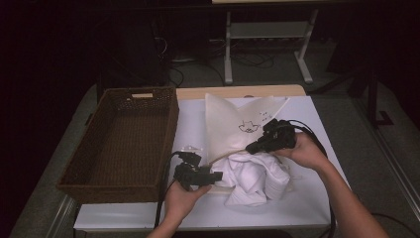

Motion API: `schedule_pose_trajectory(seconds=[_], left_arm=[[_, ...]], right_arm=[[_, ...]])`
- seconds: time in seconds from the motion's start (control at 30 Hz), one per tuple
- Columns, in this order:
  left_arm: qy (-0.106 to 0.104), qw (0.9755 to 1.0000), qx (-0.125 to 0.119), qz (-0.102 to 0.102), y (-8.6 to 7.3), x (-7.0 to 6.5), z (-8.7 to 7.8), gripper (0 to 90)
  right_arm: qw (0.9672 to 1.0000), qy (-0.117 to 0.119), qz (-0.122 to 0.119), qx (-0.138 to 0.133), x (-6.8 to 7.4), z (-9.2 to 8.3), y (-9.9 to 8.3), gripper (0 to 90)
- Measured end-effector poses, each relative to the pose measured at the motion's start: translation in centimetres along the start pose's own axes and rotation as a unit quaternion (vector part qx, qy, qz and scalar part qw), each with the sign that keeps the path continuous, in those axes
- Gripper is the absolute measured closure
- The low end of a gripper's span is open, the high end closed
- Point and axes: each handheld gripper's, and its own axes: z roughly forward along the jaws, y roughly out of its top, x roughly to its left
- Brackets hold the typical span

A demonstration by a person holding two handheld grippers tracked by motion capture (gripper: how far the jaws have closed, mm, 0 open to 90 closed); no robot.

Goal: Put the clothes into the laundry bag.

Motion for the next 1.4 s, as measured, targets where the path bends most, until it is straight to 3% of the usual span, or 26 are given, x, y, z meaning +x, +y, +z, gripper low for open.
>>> schedule_pose_trajectory(seconds=[0.1, 0.17, 0.3, 0.37, 0.47, 0.53, 0.6, 0.7, 0.77, 0.8, 0.87, 1.0, 1.1, 1.13, 1.2, 1.27, 1.33, 1.4], left_arm=[[-0.009, 0.9998, 0.016, -0.011, 0.3, 0.1, 1.1, 46.9], [-0.013, 0.9995, 0.026, -0.016, 0.6, 0.2, 2.0, 53.8], [-0.005, 0.9996, 0.026, -0.014, 1.2, 0.2, 3.6, 76.0], [-0.006, 0.9997, 0.015, -0.018, 1.5, 0.2, 4.0, 86.1], [-0.03, 0.9992, -0.01, -0.024, 2.2, -0.2, 4.3, 87.4], [-0.027, 0.9993, -0.019, -0.019, 2.8, -0.8, 4.5, 87.5], [-0.034, 0.9984, -0.032, -0.031, 3.3, -1.0, 4.9, 87.5], [-0.011, 0.9966, -0.07, -0.042, 3.8, -0.7, 5.3, 87.5], [-0.008, 0.9945, -0.085, -0.061, 4.0, -0.2, 5.4, 87.4], [-0.013, 0.9947, -0.08, -0.064, 4.0, -0.1, 5.4, 87.0], [-0.013, 0.9964, -0.068, -0.049, 3.8, -0.2, 4.9, 84.6], [-0.016, 0.9988, -0.04, -0.023, 3.0, -0.2, 3.0, 69.7], [-0.03, 0.9989, -0.028, -0.02, 2.2, -0.5, 1.7, 59.9], [-0.042, 0.9989, -0.016, -0.014, 1.9, -0.7, 1.5, 56.9], [-0.044, 0.9989, 0.007, 0.01, 1.3, -1.5, 1.4, 50.7], [-0.07, 0.9971, 0.027, 0.014, 0.6, -2.0, 1.7, 44.6], [-0.093, 0.9934, 0.065, 0.018, -0.1, -2.4, 2.7, 38.9], [-0.096, 0.9911, 0.09, 0.025, -0.6, -2.8, 3.9, 35.3]], right_arm=[[1.0, 0.0, -0.006, 0.001, 0.2, 0.1, 0.1, 88.6], [1.0, 0.0, -0.006, 0.001, 0.3, 0.2, 0.1, 88.6], [0.9999, 0.001, -0.012, 0.002, 0.4, 0.2, 0.2, 88.6], [0.9999, 0.001, -0.013, 0.001, 0.5, 0.2, 0.2, 88.6], [0.9999, 0.003, -0.015, -0.002, 0.6, 0.0, 0.2, 88.6], [0.9998, 0.004, -0.017, -0.004, 0.7, -0.1, 0.4, 88.7], [0.9998, 0.003, -0.02, -0.004, 0.8, -0.3, 0.6, 88.6], [0.9997, 0.0, -0.022, -0.005, 0.8, -0.5, 1.1, 88.7], [0.9998, -0.002, -0.019, -0.007, 0.7, -0.5, 1.1, 88.7], [0.9998, -0.003, -0.018, -0.004, 0.5, -0.3, 1.0, 88.7], [0.9999, 0.001, -0.01, 0.002, 0.1, 0.0, 0.7, 88.7], [1.0, 0.004, -0.003, 0.001, -0.2, 0.3, 0.3, 88.6], [1.0, 0.003, -0.003, 0.0, -0.2, 0.2, 0.3, 88.6], [1.0, 0.002, -0.003, -0.001, -0.3, 0.2, 0.3, 88.6], [1.0, 0.002, -0.004, 0.0, -0.3, 0.2, 0.4, 88.6], [1.0, 0.001, -0.003, 0.0, -0.2, 0.3, 0.4, 88.6], [1.0, 0.001, -0.002, 0.001, -0.2, 0.3, 0.4, 88.6], [1.0, 0.002, 0.0, 0.003, -0.2, 0.4, 0.4, 88.6]])
